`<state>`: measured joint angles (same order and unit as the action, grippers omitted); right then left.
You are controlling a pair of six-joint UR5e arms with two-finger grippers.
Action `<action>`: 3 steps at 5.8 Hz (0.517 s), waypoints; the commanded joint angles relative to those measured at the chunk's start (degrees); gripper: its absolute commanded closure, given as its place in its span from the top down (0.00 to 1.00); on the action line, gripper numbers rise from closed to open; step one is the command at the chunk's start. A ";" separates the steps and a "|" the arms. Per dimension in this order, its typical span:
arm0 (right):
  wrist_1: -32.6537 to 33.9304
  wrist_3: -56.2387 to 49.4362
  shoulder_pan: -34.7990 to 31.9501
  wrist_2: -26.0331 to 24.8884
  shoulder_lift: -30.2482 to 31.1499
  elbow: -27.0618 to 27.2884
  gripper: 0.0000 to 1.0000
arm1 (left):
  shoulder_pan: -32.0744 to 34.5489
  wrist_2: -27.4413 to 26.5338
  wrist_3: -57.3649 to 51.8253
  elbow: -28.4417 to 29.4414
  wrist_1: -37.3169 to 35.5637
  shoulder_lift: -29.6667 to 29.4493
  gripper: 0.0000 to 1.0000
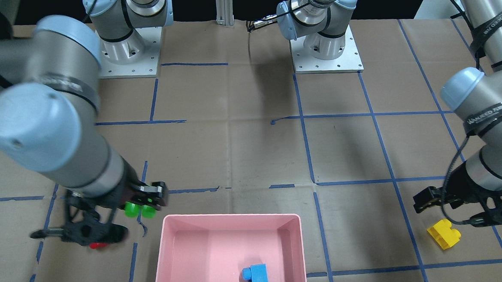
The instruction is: Put all blocks into box
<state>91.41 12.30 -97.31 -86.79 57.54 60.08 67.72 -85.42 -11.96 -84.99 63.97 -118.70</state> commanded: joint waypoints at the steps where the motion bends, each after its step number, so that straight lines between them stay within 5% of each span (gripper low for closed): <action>1: 6.46 4.91 -4.45 0.05 -10.82 -7.33 0.46 | -2.41 3.86 12.90 1.22 -6.00 -5.98 0.99; 3: 8.44 4.76 -4.73 -0.04 -13.41 -7.17 0.70 | -5.04 0.20 11.80 2.98 -7.20 -7.86 0.99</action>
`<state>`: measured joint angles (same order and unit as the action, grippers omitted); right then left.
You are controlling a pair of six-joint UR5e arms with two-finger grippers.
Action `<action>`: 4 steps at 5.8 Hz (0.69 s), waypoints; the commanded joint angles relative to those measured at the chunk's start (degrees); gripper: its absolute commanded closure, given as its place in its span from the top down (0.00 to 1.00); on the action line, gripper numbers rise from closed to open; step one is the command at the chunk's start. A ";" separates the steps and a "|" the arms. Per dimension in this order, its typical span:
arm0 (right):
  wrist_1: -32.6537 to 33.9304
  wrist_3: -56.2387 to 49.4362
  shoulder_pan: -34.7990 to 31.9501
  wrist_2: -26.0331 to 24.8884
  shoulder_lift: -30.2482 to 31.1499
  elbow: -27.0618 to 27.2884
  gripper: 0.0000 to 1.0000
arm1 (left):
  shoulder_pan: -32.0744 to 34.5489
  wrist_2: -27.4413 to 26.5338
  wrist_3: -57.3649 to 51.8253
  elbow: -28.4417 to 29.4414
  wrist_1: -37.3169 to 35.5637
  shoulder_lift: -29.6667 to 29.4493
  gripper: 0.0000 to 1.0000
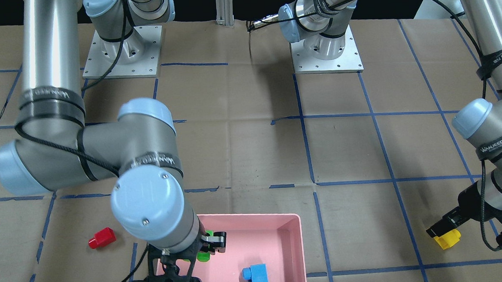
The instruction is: Put all blocks into box
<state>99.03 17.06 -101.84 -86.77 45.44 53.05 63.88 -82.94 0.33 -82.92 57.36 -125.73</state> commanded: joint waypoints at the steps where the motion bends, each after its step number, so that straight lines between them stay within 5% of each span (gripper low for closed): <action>1: 0.81 -0.19 -0.20 -0.15 -1.32 -0.05 0.87 | -1.30 -2.75 -0.60 0.92 -0.67 -1.53 0.99; 2: -0.06 0.16 -0.03 -0.15 -0.53 -0.05 0.99 | -1.30 -2.75 -0.60 1.01 -0.84 -2.32 0.99; 4: -1.38 0.34 0.06 -0.33 1.92 -0.05 1.00 | -1.30 -2.67 -0.60 1.10 -0.85 -3.47 0.99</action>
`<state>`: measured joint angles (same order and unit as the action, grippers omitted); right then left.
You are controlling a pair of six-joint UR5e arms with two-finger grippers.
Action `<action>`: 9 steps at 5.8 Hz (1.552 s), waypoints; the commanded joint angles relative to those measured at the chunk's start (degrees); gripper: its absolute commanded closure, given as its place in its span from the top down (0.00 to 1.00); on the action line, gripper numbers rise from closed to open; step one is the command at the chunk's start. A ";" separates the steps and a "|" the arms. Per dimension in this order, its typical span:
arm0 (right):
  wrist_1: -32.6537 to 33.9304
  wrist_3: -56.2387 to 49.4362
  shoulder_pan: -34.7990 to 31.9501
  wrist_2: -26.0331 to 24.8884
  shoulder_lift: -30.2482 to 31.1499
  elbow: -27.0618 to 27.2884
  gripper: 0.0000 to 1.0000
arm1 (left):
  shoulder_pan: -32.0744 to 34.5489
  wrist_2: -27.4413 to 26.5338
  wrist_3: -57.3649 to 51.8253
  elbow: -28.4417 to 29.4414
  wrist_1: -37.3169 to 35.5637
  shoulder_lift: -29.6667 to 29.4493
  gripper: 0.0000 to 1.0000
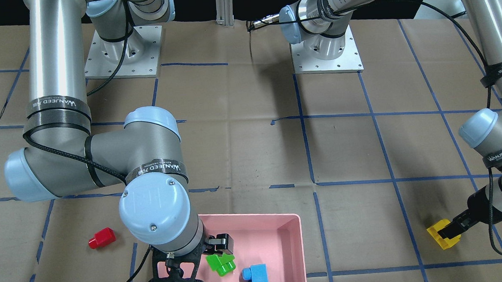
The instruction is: Put all blocks into box
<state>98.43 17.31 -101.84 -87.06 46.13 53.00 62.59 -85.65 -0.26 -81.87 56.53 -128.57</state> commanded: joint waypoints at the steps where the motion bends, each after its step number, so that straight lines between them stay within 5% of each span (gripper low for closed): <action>1: -4.88 0.01 0.85 -0.13 4.03 0.18 1.00 | -0.01 -0.05 -0.18 0.04 -0.54 -0.98 0.99; 5: -10.79 -5.26 15.32 -0.66 6.78 0.88 1.00 | -0.01 0.13 -0.09 -0.31 -2.92 -1.86 0.98; 6: -11.07 -5.35 17.79 -0.83 6.70 0.88 1.00 | -0.01 0.04 -0.09 -0.14 -2.92 -2.30 0.91; 9: -12.57 9.01 21.94 -1.10 3.98 2.89 0.99 | -0.01 -0.14 -0.18 0.04 -2.92 -2.13 0.24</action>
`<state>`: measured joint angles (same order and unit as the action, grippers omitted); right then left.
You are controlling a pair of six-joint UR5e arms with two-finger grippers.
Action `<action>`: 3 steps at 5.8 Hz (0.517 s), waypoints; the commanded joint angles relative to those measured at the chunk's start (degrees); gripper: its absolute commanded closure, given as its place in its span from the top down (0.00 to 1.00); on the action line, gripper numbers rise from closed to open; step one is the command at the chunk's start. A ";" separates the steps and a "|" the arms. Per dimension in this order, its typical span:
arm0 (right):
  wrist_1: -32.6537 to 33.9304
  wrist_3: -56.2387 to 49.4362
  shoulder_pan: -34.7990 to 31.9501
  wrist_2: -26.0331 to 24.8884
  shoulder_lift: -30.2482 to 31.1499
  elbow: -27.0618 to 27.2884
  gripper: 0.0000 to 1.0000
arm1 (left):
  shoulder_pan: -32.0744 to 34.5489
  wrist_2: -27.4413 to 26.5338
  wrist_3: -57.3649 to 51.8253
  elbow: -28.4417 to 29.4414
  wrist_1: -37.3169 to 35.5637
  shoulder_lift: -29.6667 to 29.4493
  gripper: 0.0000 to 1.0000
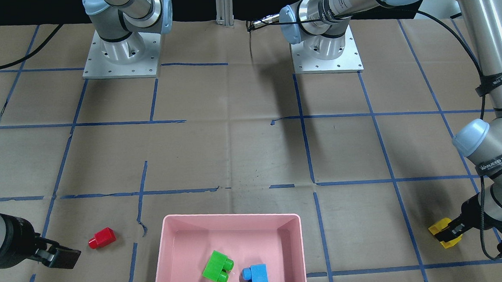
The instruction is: Put all blocks into box
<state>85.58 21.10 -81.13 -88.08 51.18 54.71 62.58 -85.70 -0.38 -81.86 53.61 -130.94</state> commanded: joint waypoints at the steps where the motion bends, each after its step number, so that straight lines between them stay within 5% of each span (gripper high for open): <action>1: 6.29 12.14 1.42 -0.07 -1.34 5.45 0.99 | 0.52 0.18 0.02 0.04 0.00 1.38 0.09; 3: 24.10 19.14 1.42 0.10 -0.99 19.14 0.99 | 4.54 3.77 4.39 0.48 3.23 7.85 0.09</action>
<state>101.09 37.63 -79.75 -88.02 50.13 67.69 64.76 -83.60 1.49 -81.48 55.04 -126.27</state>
